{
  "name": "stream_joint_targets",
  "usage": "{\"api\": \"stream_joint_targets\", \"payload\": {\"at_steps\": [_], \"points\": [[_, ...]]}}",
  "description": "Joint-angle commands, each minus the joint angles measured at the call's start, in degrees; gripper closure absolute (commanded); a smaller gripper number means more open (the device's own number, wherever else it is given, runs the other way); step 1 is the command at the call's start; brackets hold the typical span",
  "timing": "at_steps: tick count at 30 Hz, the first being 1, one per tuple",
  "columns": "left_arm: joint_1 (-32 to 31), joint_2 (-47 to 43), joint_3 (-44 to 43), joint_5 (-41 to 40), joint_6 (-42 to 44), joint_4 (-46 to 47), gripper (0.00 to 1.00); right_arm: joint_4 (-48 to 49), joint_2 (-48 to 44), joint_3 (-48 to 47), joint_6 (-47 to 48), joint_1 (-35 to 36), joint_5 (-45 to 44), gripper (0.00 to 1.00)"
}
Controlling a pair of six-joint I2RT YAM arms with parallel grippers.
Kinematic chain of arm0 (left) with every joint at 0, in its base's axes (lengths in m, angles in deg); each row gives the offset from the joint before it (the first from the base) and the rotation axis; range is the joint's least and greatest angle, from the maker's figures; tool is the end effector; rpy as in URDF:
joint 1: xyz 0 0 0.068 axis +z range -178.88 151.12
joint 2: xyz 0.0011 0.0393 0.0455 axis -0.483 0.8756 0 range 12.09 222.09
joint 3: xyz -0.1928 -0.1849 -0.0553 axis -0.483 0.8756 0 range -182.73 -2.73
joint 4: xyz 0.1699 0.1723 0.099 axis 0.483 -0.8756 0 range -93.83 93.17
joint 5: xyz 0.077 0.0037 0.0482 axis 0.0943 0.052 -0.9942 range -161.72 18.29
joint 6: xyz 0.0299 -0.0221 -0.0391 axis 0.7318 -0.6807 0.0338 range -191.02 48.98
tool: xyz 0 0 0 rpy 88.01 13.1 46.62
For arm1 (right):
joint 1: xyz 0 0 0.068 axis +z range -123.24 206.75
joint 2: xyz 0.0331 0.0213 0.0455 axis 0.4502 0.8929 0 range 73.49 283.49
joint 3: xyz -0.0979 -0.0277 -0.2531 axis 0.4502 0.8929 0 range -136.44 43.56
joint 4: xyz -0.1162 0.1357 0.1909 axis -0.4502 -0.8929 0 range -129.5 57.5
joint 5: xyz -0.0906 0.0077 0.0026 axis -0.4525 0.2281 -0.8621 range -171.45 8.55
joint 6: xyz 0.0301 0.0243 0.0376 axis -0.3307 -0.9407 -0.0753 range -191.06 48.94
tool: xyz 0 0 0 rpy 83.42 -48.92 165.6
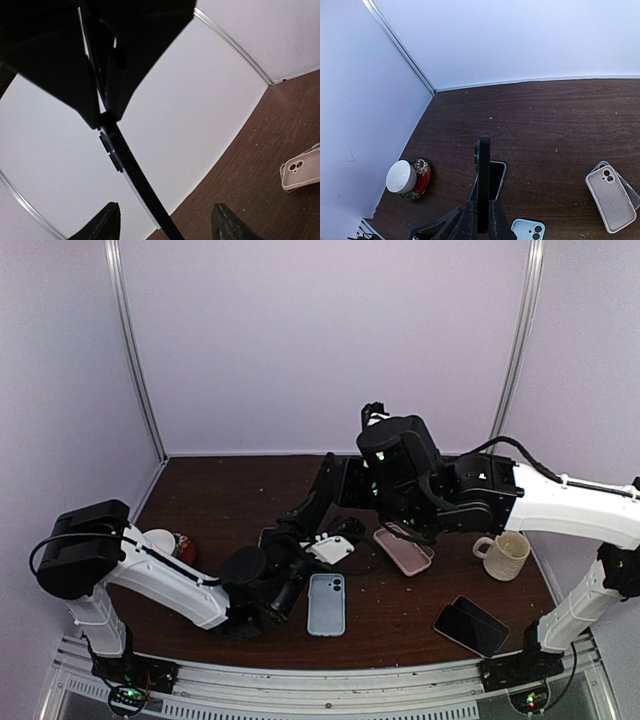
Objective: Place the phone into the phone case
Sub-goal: Pass from the right arm to the left
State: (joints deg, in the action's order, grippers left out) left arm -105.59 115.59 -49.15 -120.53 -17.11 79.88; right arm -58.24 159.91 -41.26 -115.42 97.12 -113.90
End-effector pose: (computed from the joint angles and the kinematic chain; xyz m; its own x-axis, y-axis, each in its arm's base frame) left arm 0.1081 -0.3411 0.2298 0.4316 0.4874 -0.7591 0.2191 0.7597 0.6123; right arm 0.1331 0.3161 0.3823 -0.5540 0.2029 -0.8074 -0.3458 0.8261 0.4449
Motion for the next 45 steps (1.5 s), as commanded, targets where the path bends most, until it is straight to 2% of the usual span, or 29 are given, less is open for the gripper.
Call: {"api": "stream_joint_targets", "payload": {"at_steps": [1,5,10,17,25,33,43,45], "points": [[1.6,0.1,-2.6,-3.1,3.8,4.2,0.37,4.7,-0.9,-0.1,0.2,0.4,-1.8,1.0],[3.4,0.2,-2.8,-3.7,3.0,4.2,0.4,4.4,-0.8,-0.5,0.5,0.5,-1.8,1.0],[3.5,1.0,-2.8,-1.4,2.8,4.2,0.48,4.9,-1.3,0.6,0.1,0.6,-2.1,1.0],[3.6,4.8,-6.6,-1.2,10.5,4.3,0.45,9.1,-2.2,4.0,-2.4,0.8,-1.4,1.0],[4.5,3.9,-6.7,-3.4,11.7,4.3,0.48,10.8,-3.8,6.8,-4.3,0.7,-2.1,1.0],[5.0,2.9,-7.3,-5.1,12.4,4.2,0.64,10.8,-3.3,7.1,-4.8,0.7,-1.9,1.0],[4.9,2.1,-7.8,-6.9,11.9,4.2,1.0,11.3,-3.6,7.4,-4.3,0.7,-2.7,1.0],[4.8,2.0,-7.7,-7.3,11.4,4.3,1.0,11.5,-3.7,7.3,-3.5,0.7,-2.5,1.0]]}}
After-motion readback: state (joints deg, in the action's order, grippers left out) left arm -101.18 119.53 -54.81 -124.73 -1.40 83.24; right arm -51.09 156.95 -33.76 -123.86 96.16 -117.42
